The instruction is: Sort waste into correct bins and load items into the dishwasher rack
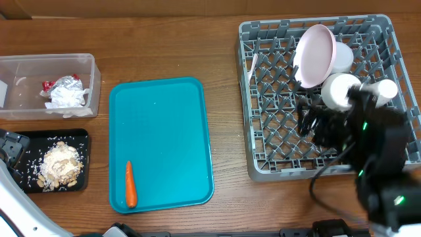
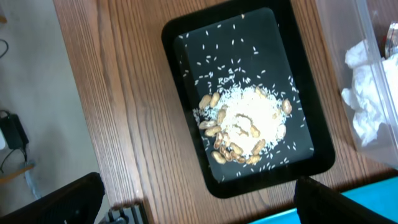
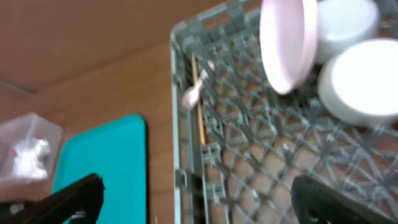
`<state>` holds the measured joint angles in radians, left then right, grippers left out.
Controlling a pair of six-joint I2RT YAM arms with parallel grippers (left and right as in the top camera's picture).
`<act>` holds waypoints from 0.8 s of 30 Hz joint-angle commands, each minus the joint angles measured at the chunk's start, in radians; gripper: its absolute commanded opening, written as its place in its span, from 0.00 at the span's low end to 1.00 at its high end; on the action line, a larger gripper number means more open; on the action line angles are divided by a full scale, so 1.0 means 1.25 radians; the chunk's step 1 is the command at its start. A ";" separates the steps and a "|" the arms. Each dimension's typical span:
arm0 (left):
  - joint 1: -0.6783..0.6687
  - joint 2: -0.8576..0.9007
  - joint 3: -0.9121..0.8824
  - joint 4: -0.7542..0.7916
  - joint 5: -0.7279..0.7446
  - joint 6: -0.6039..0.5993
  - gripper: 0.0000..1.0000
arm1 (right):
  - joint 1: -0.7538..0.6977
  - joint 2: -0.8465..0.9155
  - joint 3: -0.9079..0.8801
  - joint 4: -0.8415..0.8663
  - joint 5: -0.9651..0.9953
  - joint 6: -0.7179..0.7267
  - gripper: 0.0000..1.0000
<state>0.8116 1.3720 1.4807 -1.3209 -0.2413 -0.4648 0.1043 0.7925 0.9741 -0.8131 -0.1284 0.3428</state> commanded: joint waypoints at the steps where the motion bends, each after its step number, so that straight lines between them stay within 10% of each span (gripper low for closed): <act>1: 0.001 0.002 0.016 0.001 0.002 -0.008 1.00 | -0.004 -0.161 -0.195 0.110 -0.032 -0.017 1.00; 24: 0.001 0.002 0.016 0.001 0.002 -0.008 1.00 | -0.142 -0.621 -0.678 0.534 -0.040 -0.029 1.00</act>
<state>0.8116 1.3731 1.4818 -1.3201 -0.2420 -0.4648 -0.0658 0.0425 0.1757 -0.1806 -0.1764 0.3164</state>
